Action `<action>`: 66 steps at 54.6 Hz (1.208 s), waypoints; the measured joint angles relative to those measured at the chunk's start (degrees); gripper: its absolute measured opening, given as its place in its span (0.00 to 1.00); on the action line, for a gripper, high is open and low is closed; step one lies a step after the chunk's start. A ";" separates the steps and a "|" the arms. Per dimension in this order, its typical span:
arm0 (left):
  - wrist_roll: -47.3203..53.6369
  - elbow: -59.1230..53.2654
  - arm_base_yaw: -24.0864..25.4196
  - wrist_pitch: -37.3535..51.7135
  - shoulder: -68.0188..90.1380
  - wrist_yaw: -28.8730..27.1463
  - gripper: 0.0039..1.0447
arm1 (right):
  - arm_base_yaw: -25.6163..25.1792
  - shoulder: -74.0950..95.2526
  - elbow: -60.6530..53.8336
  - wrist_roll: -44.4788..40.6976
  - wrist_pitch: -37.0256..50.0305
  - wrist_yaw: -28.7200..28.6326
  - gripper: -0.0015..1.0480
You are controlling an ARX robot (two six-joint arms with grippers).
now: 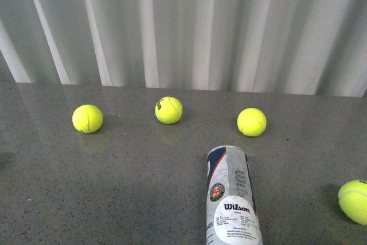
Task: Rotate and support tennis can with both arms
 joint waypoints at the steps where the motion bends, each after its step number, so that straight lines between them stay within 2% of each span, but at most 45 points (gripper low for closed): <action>1: -0.02 0.00 0.00 0.00 0.00 0.00 0.94 | 0.00 0.00 0.00 0.00 0.00 0.00 0.93; 14: -0.02 0.00 0.00 0.00 0.00 0.00 0.94 | 0.00 0.00 0.00 0.00 0.00 0.00 0.93; 16: -0.02 0.00 0.00 0.00 0.00 0.00 0.94 | -0.24 0.44 0.17 -0.68 -0.68 -0.83 0.93; 18: -0.02 0.00 0.00 0.00 0.00 -0.02 0.94 | -1.95 3.65 2.21 -3.41 -3.32 -4.72 0.93; 21: -0.02 0.00 0.00 0.00 0.00 0.02 0.94 | -4.70 12.76 6.67 -4.50 1.95 -6.86 0.93; 25: -0.02 0.00 0.00 0.00 0.02 0.00 0.94 | -6.43 26.16 13.03 -3.85 15.37 -4.70 0.93; 27: -0.02 0.00 0.00 0.00 0.00 0.00 0.94 | -7.06 35.78 17.70 -0.90 22.40 -2.89 0.93; 31: -0.02 0.00 0.00 0.00 0.00 0.00 0.94 | -6.78 53.27 27.17 4.79 25.81 1.27 0.93; 38: -0.02 0.00 0.00 0.00 0.00 0.00 0.94 | -3.74 75.87 39.85 9.97 18.91 0.02 0.93; 46: -0.02 0.00 0.00 0.00 0.00 0.00 0.94 | 4.22 96.96 53.37 10.27 5.14 -0.39 0.93; 54: -0.02 0.00 0.00 0.00 0.00 0.00 0.94 | 11.06 101.98 56.50 9.33 -0.61 -0.96 0.93; 66: -0.02 0.00 0.00 0.00 0.00 0.00 0.94 | 16.31 102.92 56.85 8.07 -4.83 -2.91 0.93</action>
